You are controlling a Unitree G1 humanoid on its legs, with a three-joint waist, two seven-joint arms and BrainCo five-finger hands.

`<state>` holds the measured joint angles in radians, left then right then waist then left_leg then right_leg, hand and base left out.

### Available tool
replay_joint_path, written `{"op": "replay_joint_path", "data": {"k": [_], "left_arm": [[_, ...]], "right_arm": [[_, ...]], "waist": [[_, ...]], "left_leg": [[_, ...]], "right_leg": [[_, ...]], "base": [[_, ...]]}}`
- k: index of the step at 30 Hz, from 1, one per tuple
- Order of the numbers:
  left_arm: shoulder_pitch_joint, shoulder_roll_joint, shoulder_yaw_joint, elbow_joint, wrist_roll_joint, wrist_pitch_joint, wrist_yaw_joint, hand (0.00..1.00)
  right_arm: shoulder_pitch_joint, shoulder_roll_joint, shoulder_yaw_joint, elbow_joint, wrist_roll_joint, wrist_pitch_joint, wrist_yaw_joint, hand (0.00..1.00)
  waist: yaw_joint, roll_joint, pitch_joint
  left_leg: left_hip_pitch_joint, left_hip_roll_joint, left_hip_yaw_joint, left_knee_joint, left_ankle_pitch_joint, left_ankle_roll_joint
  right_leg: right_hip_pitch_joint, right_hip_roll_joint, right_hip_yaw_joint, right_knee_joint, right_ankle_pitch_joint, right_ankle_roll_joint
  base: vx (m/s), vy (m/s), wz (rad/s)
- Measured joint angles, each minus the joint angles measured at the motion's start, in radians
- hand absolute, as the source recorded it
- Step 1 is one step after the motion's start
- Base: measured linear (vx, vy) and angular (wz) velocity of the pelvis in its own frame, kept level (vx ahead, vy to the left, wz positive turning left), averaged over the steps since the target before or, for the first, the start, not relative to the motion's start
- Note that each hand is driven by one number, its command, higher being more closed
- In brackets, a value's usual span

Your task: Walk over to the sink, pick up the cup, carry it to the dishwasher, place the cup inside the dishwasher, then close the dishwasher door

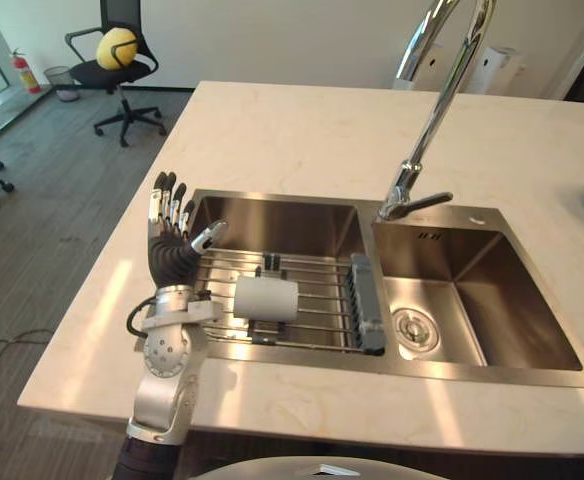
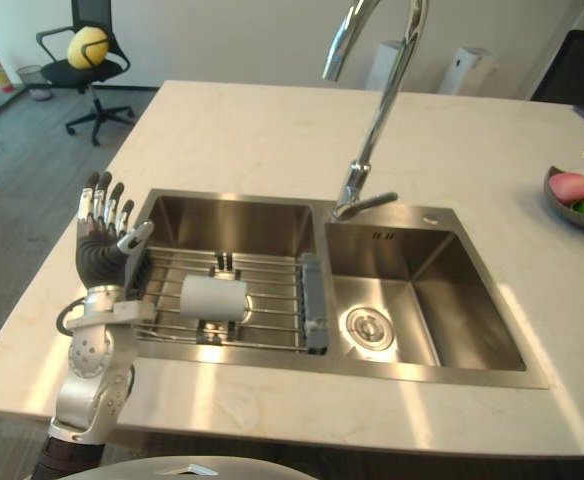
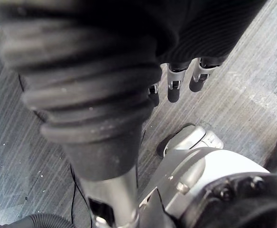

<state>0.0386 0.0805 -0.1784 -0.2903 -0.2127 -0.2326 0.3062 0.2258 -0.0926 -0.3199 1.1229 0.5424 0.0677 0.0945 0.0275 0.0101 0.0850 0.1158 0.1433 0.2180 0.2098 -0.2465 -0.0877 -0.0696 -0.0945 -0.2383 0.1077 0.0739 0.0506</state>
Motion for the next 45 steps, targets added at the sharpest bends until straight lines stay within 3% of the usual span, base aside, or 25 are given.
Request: {"op": "replay_joint_path", "data": {"k": [6, 11, 14, 18, 21, 26, 30, 36, 43, 45], "left_arm": [[0.004, 0.09, 0.002, 0.055, 0.173, 0.038, 0.018, 0.0], [0.037, 0.164, -0.002, 0.076, 0.327, 0.035, -0.008, 0.0], [0.04, 0.228, -0.03, 0.076, 0.417, -0.016, -0.045, 0.0], [0.062, 0.306, -0.08, 0.075, 0.421, -0.103, -0.128, 0.0], [0.064, 0.349, -0.112, 0.075, 0.415, -0.134, -0.191, 0.0], [0.078, 0.383, -0.141, 0.075, 0.423, -0.14, -0.224, 0.0], [0.083, 0.384, -0.153, 0.075, 0.479, -0.14, -0.21, 0.0], [0.073, 0.384, -0.194, 0.133, 0.531, -0.137, -0.125, 0.0], [0.003, 0.369, -0.321, 0.265, 0.584, -0.121, -0.072, 0.0], [-0.016, 0.369, -0.362, 0.285, 0.612, -0.094, -0.072, 0.0]], "right_arm": [[0.011, 0.001, 0.005, -0.007, 0.0, -0.02, 0.014, 0.0], [0.014, -0.025, 0.042, -0.008, 0.0, -0.037, 0.014, 0.0], [0.012, -0.036, 0.044, -0.007, 0.0, -0.043, 0.012, 0.0], [-0.001, -0.04, 0.045, -0.006, 0.0, -0.055, 0.012, 0.0], [-0.014, -0.046, 0.066, -0.006, 0.002, -0.069, 0.012, 0.0], [-0.025, -0.051, 0.076, -0.006, 0.01, -0.073, 0.012, 0.0], [-0.028, -0.065, 0.083, -0.006, 0.013, -0.069, 0.011, 0.0], [-0.049, -0.068, 0.083, -0.002, 0.023, -0.058, 0.014, 0.0], [-0.052, -0.065, 0.074, 0.004, 0.044, -0.046, 0.015, 0.0], [-0.052, -0.066, 0.059, 0.005, 0.049, -0.045, 0.015, 0.0]], "waist": [[-0.003, 0.003, -0.013], [-0.008, 0.036, -0.023], [-0.013, 0.052, -0.024], [-0.017, 0.062, -0.026], [-0.022, 0.063, -0.024], [-0.035, 0.069, -0.02], [-0.038, 0.08, -0.014], [-0.053, 0.079, -0.013], [-0.086, 0.065, -0.004], [-0.092, 0.064, -0.003]], "left_leg": [[0.015, -0.031, 0.024, -0.053, 0.012, 0.016], [0.024, -0.036, 0.008, -0.08, 0.017, 0.015], [0.025, -0.041, -0.018, -0.092, 0.025, 0.018], [0.026, -0.046, -0.032, -0.093, 0.026, 0.019], [0.027, -0.053, -0.036, -0.105, 0.031, 0.024], [0.025, -0.06, -0.048, -0.126, 0.048, 0.024], [0.024, -0.061, -0.053, -0.126, 0.05, 0.023], [0.022, -0.063, -0.055, -0.127, 0.053, 0.023], [0.025, -0.062, -0.044, -0.128, 0.051, 0.02], [0.028, -0.06, -0.027, -0.128, 0.047, 0.016]], "right_leg": [[0.052, -0.003, 0.003, -0.155, 0.08, 0.017], [0.071, -0.004, -0.025, -0.193, 0.091, 0.021], [0.075, -0.006, -0.055, -0.196, 0.089, 0.022], [0.087, -0.011, -0.072, -0.197, 0.089, 0.022], [0.09, -0.018, -0.075, -0.198, 0.088, 0.024], [0.082, -0.022, -0.078, -0.198, 0.087, 0.024], [0.078, -0.02, -0.079, -0.198, 0.087, 0.025], [0.07, -0.02, -0.076, -0.198, 0.087, 0.025], [0.064, -0.016, -0.058, -0.198, 0.087, 0.025], [0.056, -0.011, -0.043, -0.198, 0.089, 0.024]], "base": [[0.04, 0.053, -0.06], [0.06, 0.018, 0.06], [0.04, -0.004, 0.26], [-0.02, 0.002, 0.11], [-0.07, -0.005, 0.02], [-0.03, -0.008, 0.05], [0.0, -0.006, 0.02], [0.01, 0.001, 0.0], [-0.01, -0.004, -0.05], [-0.01, -0.005, -0.23]]}}
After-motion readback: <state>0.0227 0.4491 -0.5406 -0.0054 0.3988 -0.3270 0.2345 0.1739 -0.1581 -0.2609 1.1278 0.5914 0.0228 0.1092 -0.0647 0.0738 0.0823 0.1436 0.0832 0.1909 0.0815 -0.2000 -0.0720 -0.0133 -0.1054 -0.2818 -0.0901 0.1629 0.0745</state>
